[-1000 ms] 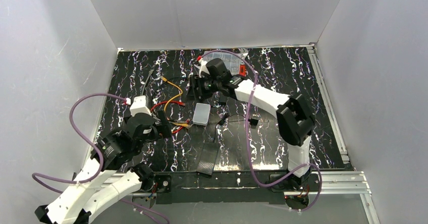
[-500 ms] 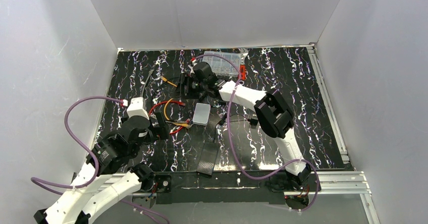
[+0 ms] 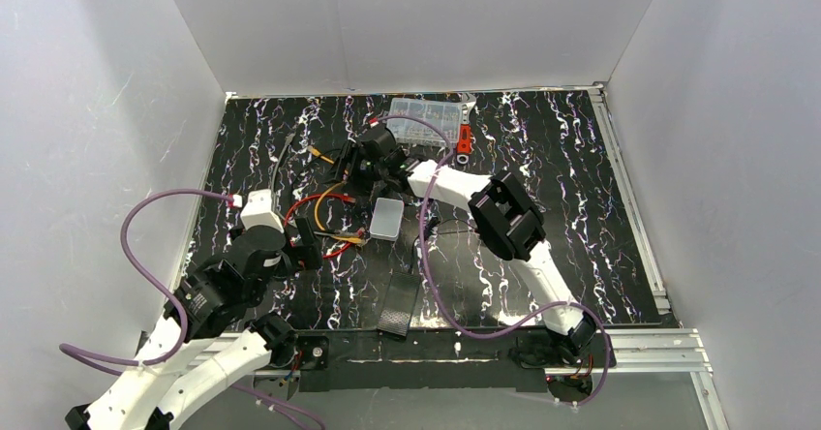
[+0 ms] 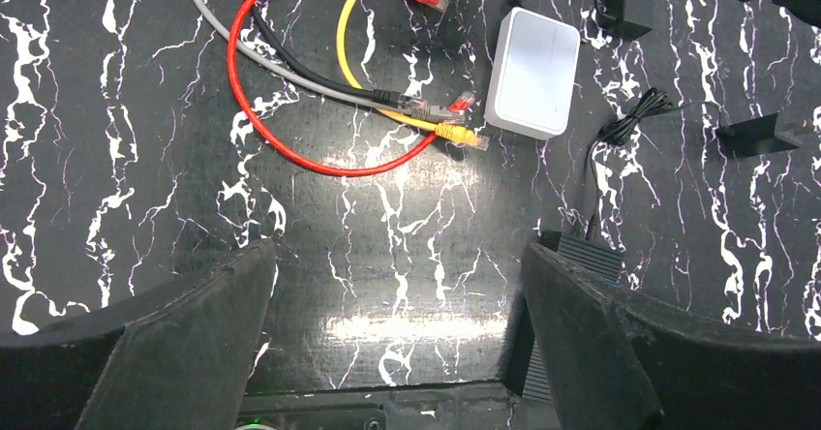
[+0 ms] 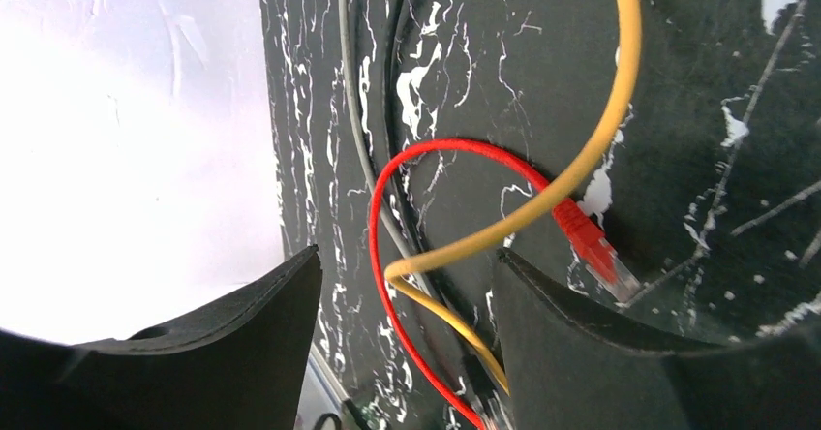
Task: Insert the plug into the switch port
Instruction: Pick up the connector from the center of the board.
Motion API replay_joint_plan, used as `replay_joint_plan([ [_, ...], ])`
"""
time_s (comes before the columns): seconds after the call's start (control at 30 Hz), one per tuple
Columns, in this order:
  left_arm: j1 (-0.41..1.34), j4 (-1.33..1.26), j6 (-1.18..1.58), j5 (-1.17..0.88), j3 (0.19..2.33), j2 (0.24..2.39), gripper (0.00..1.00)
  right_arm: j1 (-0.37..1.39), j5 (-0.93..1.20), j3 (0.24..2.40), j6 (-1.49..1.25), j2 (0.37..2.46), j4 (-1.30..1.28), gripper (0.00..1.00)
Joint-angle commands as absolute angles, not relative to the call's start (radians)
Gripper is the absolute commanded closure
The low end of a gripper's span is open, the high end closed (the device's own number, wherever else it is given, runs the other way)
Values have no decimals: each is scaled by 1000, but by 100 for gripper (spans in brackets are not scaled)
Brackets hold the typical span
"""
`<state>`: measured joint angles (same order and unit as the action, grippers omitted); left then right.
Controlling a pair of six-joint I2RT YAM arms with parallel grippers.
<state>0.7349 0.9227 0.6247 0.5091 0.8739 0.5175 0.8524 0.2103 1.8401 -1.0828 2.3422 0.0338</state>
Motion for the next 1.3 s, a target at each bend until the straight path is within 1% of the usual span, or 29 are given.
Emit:
replay_joint_plan([
  [0.0,730,943,622,532,865,514,2,858,193,1932,-1181,2404,81,29],
  [0.13,729,940,618,532,861,509,2,858,184,1955,-1209,2434,87,37],
  [0.23,730,940,616,531,861,508,2,858,181,1968,-1218,2450,82,45],
  [0.27,729,941,615,532,860,508,0,858,180,1971,-1219,2453,81,49],
  [0.33,729,939,615,533,860,505,0,858,179,1971,-1224,2457,82,58],
  [0.5,729,942,613,536,859,496,0,856,181,1938,-1246,2450,115,87],
  [0.57,729,943,614,538,858,493,0,856,181,1925,-1251,2439,127,96],
  [0.6,729,944,615,538,858,492,0,856,181,1917,-1252,2433,131,98],
  [0.83,729,947,617,543,857,485,0,856,178,1822,-1242,2346,172,99],
  [1.27,730,949,628,546,865,494,0,856,120,1708,-953,2097,24,99],
])
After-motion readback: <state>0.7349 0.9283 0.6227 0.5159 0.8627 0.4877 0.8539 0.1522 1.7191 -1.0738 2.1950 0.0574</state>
